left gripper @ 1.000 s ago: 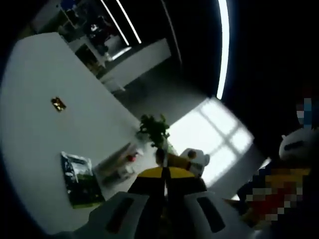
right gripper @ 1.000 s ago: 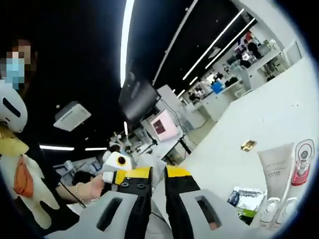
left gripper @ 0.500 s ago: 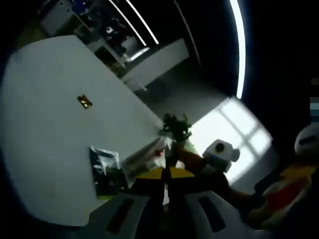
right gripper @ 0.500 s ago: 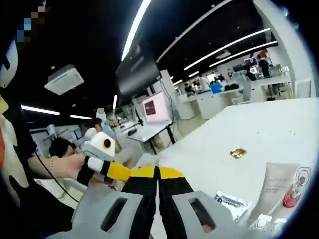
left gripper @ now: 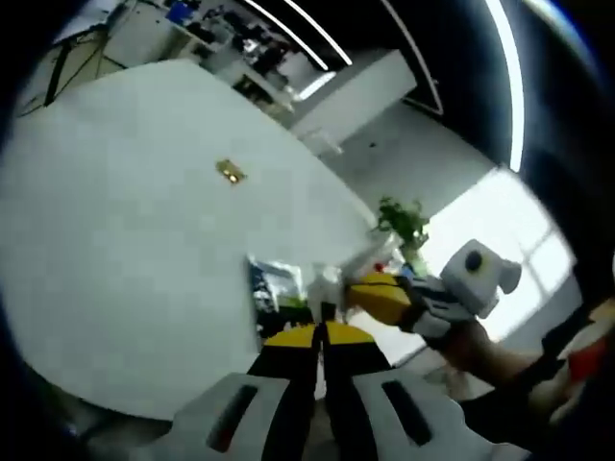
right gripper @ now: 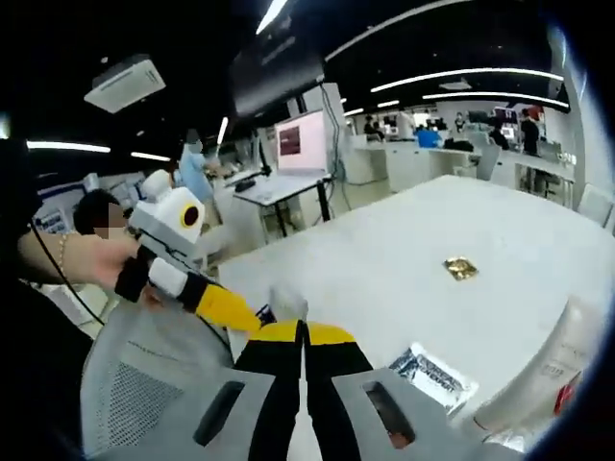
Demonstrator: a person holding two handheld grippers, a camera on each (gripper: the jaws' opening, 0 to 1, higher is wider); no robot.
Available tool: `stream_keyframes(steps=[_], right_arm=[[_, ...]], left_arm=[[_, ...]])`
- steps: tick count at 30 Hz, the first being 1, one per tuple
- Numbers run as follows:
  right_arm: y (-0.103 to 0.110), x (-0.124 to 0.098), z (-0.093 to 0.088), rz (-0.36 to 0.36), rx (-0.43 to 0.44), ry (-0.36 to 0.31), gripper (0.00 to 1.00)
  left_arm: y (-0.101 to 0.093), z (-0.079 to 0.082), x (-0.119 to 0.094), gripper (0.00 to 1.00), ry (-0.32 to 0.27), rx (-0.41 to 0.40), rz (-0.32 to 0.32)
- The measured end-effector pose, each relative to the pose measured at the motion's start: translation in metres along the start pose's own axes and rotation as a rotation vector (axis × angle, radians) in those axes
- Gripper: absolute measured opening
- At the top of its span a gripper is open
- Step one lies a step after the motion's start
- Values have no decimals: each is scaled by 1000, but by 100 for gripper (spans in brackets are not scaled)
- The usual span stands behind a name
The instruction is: Arrange the skincare products in the storage area until every visible bottle or jar stands upright without overlapping.
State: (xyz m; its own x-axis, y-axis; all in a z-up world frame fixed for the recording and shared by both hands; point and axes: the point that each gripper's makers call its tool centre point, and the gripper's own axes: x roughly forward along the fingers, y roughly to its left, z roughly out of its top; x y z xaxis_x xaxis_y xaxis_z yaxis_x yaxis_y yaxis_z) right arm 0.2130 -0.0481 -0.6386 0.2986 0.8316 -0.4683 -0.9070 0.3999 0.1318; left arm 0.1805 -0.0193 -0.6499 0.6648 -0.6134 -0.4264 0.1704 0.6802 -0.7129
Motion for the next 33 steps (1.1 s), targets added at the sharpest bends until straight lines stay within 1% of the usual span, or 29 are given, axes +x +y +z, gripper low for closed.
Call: stream_keyframes(steps=[3,6,8,10,14,15,20,23,24,27,30,33], right_arm=[[0,10,-12,-12,-16,38,1],[-4,23,-31,-20,-28,69,1],[-6,27,-38,-19,-28,86,1],[-7,33,-48,-17,-37,114,1],[-11,45,-61,-21,-50,157,1],[-15,51,-65,-25,-53,166,1],[-21,59,-73,-32,-62,204,1],[-24,61,-78,-33,-55,221,1],[-25,63,-83,-38,-53,241,1],[-25,67,-89,-44,-77,275,1],[-28,74,-94,-46,-88,295,1],[-29,75,-94,-44,-109,307,1]], left_arm=[[16,-8,8,1,33,3,29],[32,-15,15,1,61,-27,48],[41,-19,19,1,78,-27,64],[49,-25,23,1,103,-26,84],[64,-31,31,1,128,-27,114],[66,-31,32,1,129,-27,116],[81,-32,41,1,164,-44,152],[88,-35,47,1,191,-22,168],[90,-37,49,1,203,-19,173],[97,-41,54,2,248,29,205],[101,-41,56,2,262,43,220],[103,-41,56,2,267,59,227]])
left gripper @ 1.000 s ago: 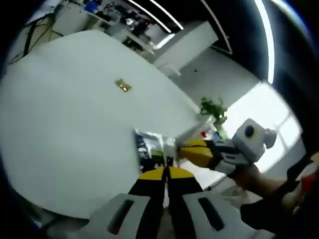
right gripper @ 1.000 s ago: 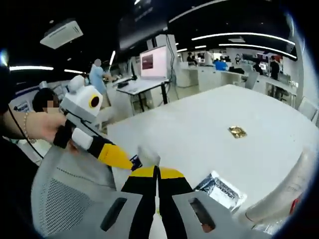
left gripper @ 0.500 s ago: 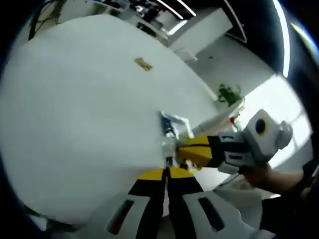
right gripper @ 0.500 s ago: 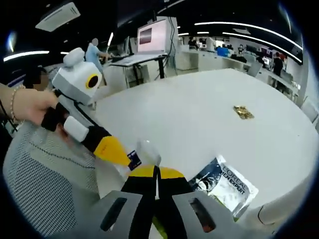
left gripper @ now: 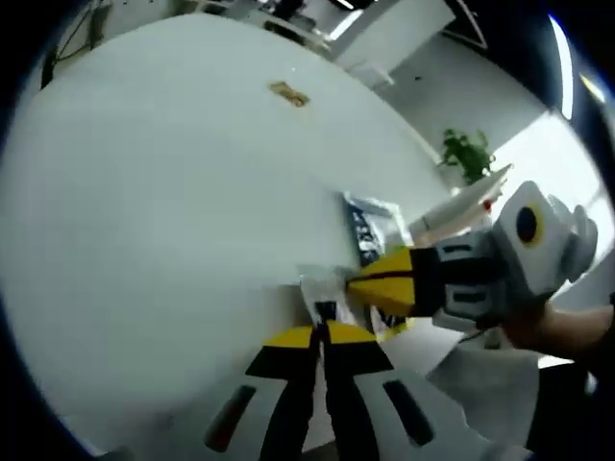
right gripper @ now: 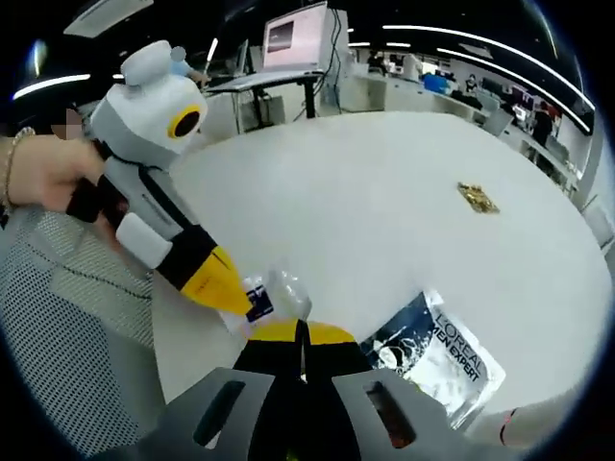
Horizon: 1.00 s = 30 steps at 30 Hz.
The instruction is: Arrange the skincare products in the storage area until every visible bottle or jar stands upright without overlapping.
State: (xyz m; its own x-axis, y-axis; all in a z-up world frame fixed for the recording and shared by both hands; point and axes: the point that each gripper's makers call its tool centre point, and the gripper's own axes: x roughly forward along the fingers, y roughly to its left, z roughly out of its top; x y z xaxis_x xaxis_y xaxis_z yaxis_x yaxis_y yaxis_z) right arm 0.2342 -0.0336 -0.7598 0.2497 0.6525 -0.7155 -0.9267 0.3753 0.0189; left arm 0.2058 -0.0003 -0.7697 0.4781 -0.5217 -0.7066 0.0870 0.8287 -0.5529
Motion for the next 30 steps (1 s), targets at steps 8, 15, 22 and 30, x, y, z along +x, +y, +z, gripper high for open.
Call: stream_keyframes(steps=[8,15,22,30], right_arm=[[-1,6,-8,-11,-47,24,1],[1,7,-8,-20,-62,11,1],[1,7,-7,-23,-65,2,1],[1,6,-6,0,-101,0,1]], left_arm=[[0,2,0,3,1,149,29],[1,5,-1,4,-5,304,71],[8,2,-9,10,70,618,219],[-20,21,-1,14,-51,797,120]])
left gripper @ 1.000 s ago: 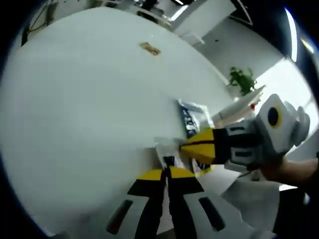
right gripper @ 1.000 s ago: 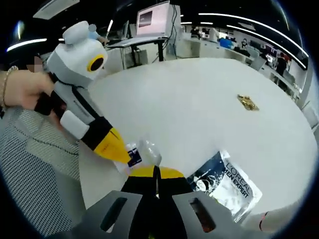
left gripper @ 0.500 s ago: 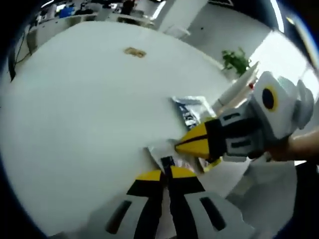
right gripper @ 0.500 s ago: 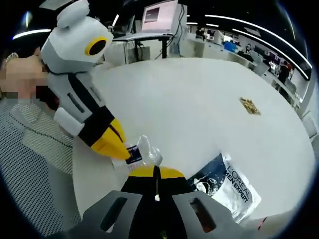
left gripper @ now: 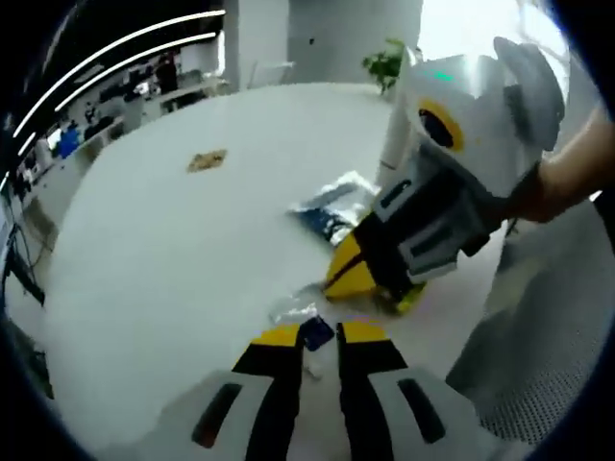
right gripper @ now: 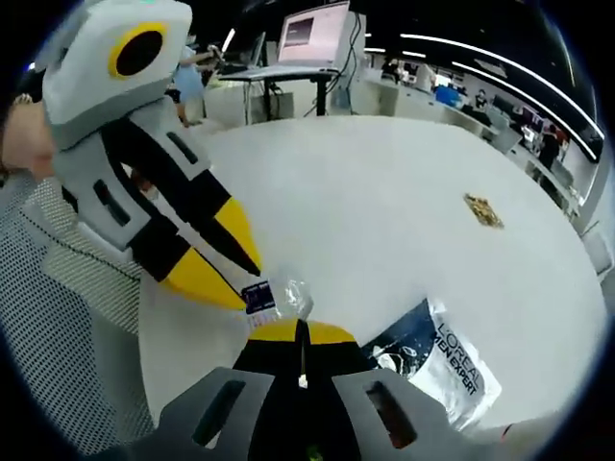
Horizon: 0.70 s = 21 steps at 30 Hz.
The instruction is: Arrange the skincare products in the storage area until every visible bottle or jar stands upright without overlapping.
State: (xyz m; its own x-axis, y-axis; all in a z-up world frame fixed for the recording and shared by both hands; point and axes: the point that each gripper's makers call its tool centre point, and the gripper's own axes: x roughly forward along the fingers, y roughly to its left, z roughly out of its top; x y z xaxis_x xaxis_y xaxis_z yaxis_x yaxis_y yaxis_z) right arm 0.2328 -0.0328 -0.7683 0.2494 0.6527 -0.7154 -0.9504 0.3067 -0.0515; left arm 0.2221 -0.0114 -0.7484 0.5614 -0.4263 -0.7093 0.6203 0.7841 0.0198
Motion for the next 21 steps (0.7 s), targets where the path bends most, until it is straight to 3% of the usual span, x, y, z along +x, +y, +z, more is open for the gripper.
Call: stream_keyframes(steps=[5,11,17,19,21], right_arm=[[0,0,1,23,-14,6,1],[0,1,1,23,-15,2,1],[0,2,2,29,-1,3,1],[-1,1,2,32,-15,-23,3],[-8,-5,7,-8,0,-88,13]], left_arm=[[-3,5,10,17,24,35,-3],[-6,-8,12,14,94,67,-12],[-4,-9,17,10,64,48,-14],[-10,-9,17,4,68,55,-29],[-10,-8,17,3,67,61,-26]])
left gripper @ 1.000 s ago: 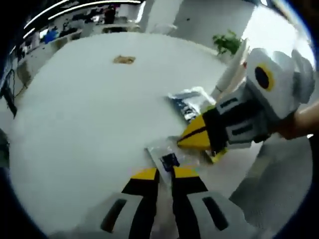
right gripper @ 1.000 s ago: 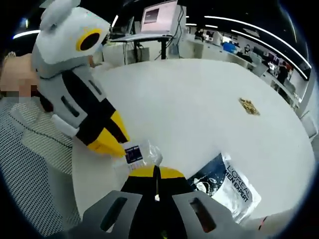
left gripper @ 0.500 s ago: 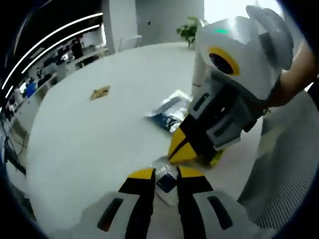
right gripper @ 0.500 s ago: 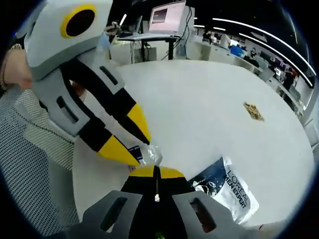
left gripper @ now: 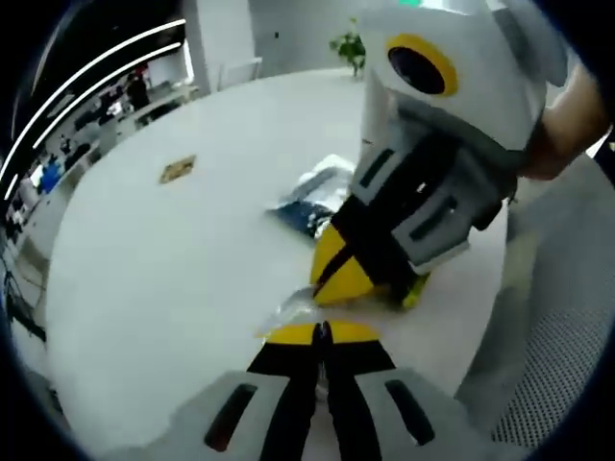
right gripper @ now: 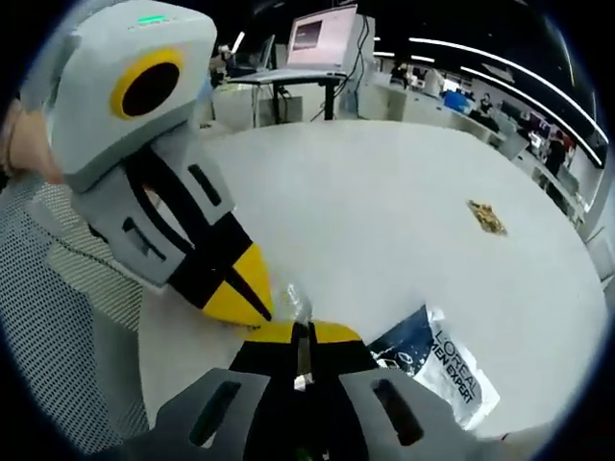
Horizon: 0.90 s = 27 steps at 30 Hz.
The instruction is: Arrange the skincare products in the storage area until every visible bottle or jar stands upright without overlapping.
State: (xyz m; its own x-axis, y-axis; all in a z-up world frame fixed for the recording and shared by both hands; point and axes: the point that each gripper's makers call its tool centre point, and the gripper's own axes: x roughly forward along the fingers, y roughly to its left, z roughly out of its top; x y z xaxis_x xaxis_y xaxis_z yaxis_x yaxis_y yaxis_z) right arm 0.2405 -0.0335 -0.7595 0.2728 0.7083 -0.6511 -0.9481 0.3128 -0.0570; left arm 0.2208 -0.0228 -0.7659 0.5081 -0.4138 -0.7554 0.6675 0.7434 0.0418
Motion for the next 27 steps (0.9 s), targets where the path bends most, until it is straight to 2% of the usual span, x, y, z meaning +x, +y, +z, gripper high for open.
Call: stream_keyframes(steps=[2,5,9,11,14,18,23,27], right_arm=[[-3,-6,-1,1,11,0,17],[-5,-16,0,-14,-33,-3,13],[-3,-24,2,-12,-12,-27,19],[-1,-28,1,-15,-7,-34,18],[2,-35,5,-7,58,-61,18],[5,-49,6,-10,94,-87,18],[10,-65,-2,-14,122,-91,18],[11,-78,-11,-25,185,-91,17]], left_arm=[[1,0,0,3,-1,-7,-2],[1,0,0,3,-7,-16,-8],[0,1,0,3,-10,-19,-12],[0,1,0,3,-9,-23,-15],[2,0,0,3,-6,-24,-18],[3,0,0,4,-3,-33,-16],[10,0,1,10,-2,-65,-1],[9,1,2,12,-12,-89,5]])
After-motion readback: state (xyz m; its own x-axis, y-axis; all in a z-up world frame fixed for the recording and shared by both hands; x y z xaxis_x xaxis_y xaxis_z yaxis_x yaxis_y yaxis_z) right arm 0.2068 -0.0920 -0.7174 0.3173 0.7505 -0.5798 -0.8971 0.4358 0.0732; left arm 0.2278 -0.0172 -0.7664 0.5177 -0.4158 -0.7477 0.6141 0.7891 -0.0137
